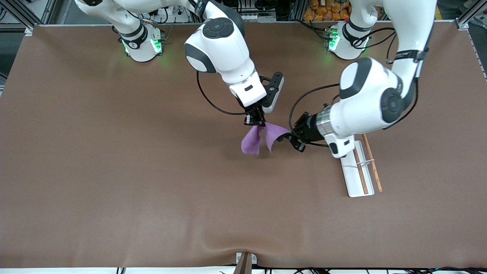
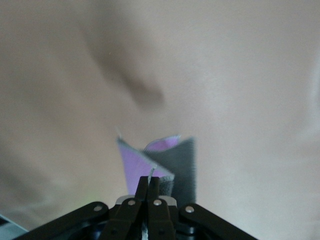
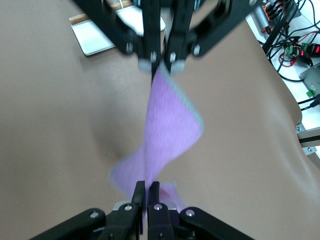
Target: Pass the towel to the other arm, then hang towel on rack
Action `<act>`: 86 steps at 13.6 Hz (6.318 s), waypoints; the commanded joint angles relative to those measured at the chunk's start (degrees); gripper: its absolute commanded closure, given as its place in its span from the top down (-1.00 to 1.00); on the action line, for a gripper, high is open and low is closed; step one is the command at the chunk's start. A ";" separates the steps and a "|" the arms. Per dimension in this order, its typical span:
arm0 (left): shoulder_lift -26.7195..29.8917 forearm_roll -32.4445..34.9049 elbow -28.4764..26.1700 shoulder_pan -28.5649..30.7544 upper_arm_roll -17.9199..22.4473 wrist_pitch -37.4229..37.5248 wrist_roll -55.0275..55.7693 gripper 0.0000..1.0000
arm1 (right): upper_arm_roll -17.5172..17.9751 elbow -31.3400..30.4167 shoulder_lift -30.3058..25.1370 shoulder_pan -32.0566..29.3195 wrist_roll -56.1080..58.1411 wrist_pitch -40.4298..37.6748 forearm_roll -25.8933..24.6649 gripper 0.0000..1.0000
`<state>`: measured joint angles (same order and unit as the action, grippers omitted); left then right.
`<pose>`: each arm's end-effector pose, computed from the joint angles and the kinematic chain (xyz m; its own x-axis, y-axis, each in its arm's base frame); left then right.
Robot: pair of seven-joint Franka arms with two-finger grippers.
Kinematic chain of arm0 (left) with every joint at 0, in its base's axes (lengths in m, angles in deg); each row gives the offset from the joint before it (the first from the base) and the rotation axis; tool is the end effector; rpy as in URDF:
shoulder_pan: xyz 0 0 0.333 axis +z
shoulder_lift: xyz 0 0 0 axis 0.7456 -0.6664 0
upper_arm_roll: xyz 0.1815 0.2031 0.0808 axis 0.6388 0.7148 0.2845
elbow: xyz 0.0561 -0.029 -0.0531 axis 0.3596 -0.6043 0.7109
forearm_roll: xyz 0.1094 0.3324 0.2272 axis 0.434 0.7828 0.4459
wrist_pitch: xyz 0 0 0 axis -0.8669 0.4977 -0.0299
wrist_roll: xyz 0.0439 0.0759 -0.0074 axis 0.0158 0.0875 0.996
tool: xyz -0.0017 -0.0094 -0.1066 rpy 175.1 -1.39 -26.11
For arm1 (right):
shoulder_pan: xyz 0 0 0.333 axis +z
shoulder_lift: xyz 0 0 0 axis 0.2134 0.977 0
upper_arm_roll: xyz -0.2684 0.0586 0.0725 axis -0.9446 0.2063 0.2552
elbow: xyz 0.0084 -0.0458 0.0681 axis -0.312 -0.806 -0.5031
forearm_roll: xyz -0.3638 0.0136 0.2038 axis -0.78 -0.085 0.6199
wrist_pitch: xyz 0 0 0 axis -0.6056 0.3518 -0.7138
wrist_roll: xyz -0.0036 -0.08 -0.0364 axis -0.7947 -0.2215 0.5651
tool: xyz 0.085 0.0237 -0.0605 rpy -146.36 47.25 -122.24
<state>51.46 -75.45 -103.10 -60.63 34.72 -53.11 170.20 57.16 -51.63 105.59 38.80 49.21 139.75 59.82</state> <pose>0.6179 -0.3064 0.4164 0.3383 0.8156 -0.4694 0.9326 -0.3574 0.0512 0.5075 0.5436 0.4304 0.2849 0.8812 0.3772 0.9238 -0.3574 0.1371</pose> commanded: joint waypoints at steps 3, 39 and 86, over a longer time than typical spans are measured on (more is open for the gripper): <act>2.14 3.41 3.33 3.19 0.14 8.79 -11.78 -1.00 | -0.41 1.10 -0.31 -0.11 -0.43 -1.02 -1.15 1.00; -2.42 17.31 3.06 23.84 0.23 12.06 -81.23 -1.00 | -30.02 -2.33 -31.25 -24.72 -13.53 -51.47 14.49 1.00; 24.81 26.45 -2.03 14.98 5.94 21.28 -78.16 1.00 | -30.29 -0.40 -30.81 -25.78 -18.54 -54.98 15.72 1.00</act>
<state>73.52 -49.27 -102.20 -43.64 38.77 -32.07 91.31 26.79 -52.03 75.56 13.21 30.19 85.52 76.24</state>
